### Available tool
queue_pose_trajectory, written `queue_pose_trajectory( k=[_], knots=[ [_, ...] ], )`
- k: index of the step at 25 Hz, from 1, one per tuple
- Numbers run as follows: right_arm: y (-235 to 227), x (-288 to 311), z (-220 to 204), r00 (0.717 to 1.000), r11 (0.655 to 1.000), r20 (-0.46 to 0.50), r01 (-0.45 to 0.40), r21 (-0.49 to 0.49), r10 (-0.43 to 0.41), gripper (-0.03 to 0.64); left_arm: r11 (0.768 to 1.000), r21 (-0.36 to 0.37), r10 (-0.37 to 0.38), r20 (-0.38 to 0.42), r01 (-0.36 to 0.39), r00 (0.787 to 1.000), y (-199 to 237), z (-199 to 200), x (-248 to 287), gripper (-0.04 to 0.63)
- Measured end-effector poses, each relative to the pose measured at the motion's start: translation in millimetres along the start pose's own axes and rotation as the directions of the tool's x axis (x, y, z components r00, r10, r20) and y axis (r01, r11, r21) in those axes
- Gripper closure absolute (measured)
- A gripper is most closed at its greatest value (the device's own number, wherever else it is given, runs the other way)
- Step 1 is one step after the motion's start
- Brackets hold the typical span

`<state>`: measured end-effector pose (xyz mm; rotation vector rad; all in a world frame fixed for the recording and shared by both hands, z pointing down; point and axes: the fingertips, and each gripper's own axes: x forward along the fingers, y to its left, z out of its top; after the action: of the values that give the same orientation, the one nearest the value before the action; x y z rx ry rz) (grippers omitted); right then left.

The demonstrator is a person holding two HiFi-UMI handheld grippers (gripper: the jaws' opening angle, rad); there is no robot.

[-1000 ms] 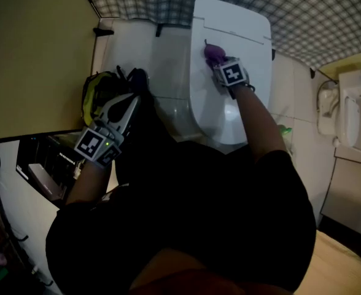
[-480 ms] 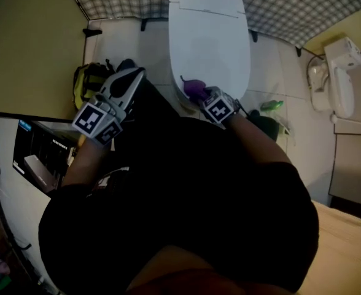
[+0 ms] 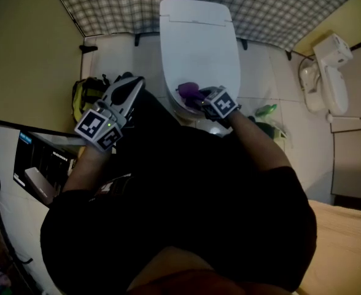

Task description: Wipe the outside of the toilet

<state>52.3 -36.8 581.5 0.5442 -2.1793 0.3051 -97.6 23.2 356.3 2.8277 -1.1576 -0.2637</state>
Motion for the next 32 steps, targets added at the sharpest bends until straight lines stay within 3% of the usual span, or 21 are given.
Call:
queue_pose_trajectory(
  k=[4, 7, 13, 18, 24, 28, 32],
  knots=[
    [-78, -13, 74, 0.972, 0.988, 0.21, 0.078, 0.136, -0.105, 0.525, 0.998, -0.031, 0.053, -0.007, -0.053, 0.999, 26, -7, -4, 0.592],
    [-127, -8, 120, 0.943, 0.971, 0.284, 0.12, 0.205, -0.176, 0.525, 0.994, -0.048, 0.093, -0.02, -0.094, 0.995, 49, -14, -8, 0.592],
    [-218, 42, 183, 0.914, 0.942, 0.262, 0.257, 0.215, -0.31, 0.525, 0.974, -0.081, 0.205, -0.076, -0.211, 0.976, 112, -34, -26, 0.592],
    [-278, 96, 245, 0.9, 0.926, 0.256, 0.297, 0.235, -0.354, 0.525, 0.931, -0.127, 0.328, -0.118, -0.342, 0.937, 183, -49, -45, 0.591],
    [-339, 163, 319, 0.885, 0.914, 0.263, 0.321, 0.25, -0.383, 0.525, 0.884, -0.175, 0.404, -0.179, -0.433, 0.897, 251, -69, -65, 0.591],
    [-383, 202, 348, 0.878, 0.889, 0.225, 0.355, 0.288, -0.423, 0.525, 0.85, -0.191, 0.454, -0.204, -0.49, 0.867, 287, -78, -89, 0.591],
    [-416, 232, 370, 0.864, 0.875, 0.206, 0.399, 0.273, -0.459, 0.525, 0.831, -0.192, 0.487, -0.203, -0.522, 0.85, 313, -88, -104, 0.592]
  ],
)
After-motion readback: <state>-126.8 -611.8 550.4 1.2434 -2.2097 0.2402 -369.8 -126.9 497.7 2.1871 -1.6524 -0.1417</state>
